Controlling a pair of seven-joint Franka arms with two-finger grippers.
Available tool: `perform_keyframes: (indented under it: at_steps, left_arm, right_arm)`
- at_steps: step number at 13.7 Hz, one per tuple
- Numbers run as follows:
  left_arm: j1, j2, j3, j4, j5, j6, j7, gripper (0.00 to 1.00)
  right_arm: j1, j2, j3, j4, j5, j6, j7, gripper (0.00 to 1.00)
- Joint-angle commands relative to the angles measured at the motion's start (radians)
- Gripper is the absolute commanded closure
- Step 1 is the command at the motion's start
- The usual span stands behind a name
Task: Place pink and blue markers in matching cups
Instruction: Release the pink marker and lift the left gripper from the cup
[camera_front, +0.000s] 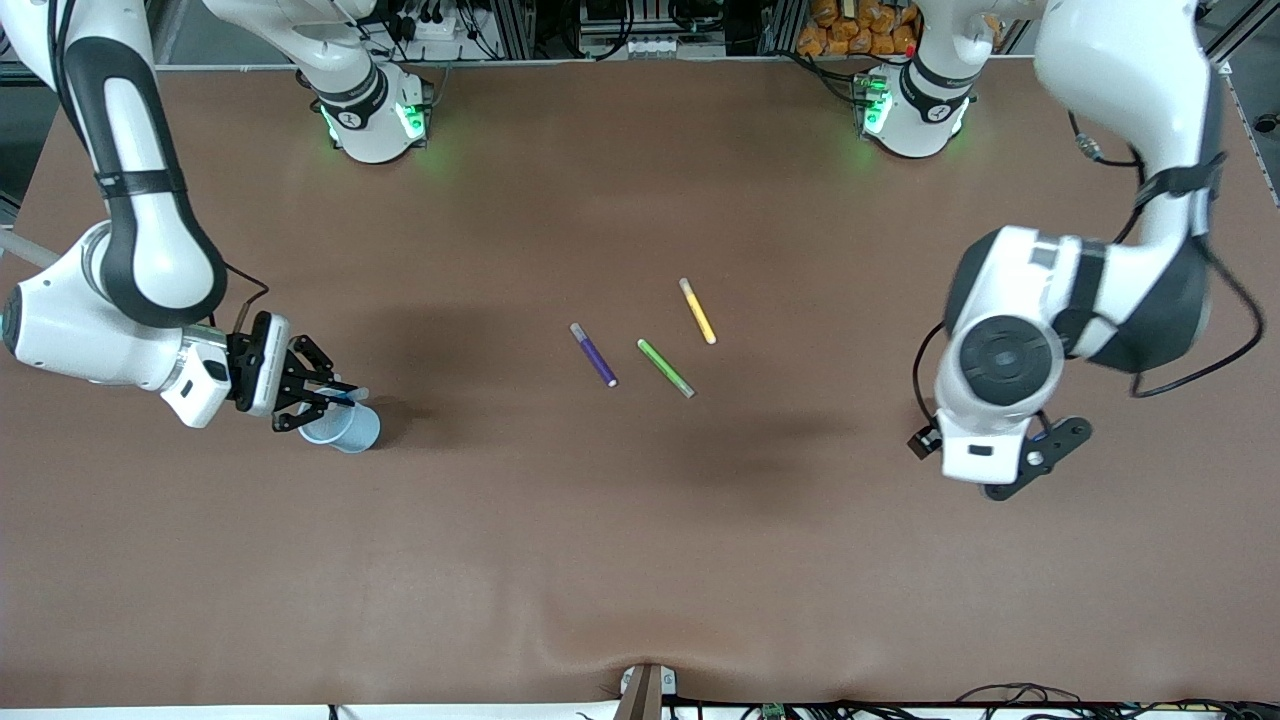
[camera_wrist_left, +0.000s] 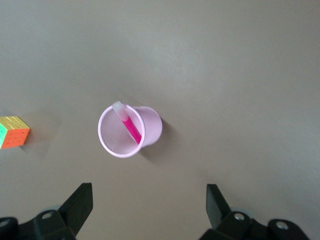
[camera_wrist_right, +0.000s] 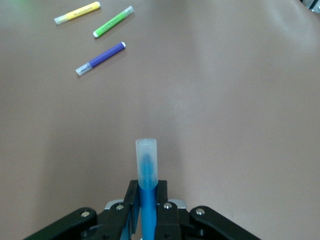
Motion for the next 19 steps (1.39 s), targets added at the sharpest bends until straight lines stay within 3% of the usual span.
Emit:
perform_keyframes:
  at_steps: [1, 5, 10, 13, 16, 17, 19]
  left_arm:
    - [0.023, -0.076, -0.008, -0.012, -0.069, -0.011, 0.096, 0.0]
    - [0.043, -0.162, -0.008, -0.019, -0.111, -0.024, 0.186, 0.0]
    - [0.052, -0.239, 0.002, -0.017, -0.18, -0.096, 0.32, 0.0]
    - [0.141, -0.296, -0.005, -0.026, -0.287, -0.136, 0.45, 0.0]
    - [0.166, -0.36, 0.017, -0.046, -0.307, -0.166, 0.611, 0.0]
    - [0.166, -0.391, 0.038, -0.074, -0.313, -0.167, 0.648, 0.0]
    - [0.155, -0.507, 0.072, -0.181, -0.335, -0.169, 0.684, 0.0]
  right_arm:
    - [-0.053, 0.032, 0.014, 0.0, 0.075, -0.024, -0.093, 1.0]
    - [-0.091, 0.095, 0.015, 0.063, 0.098, -0.077, -0.139, 1.0]
    - [-0.128, 0.167, 0.015, 0.076, 0.22, -0.154, -0.274, 1.0]
    - [-0.151, 0.184, 0.014, 0.092, 0.22, -0.188, -0.28, 1.0]
    - [-0.172, 0.194, 0.014, 0.093, 0.22, -0.212, -0.282, 1.0]
    - [-0.178, 0.194, 0.014, 0.093, 0.22, -0.213, -0.282, 0.92]
    - [-0.181, 0.194, 0.014, 0.096, 0.22, -0.214, -0.277, 0.0]
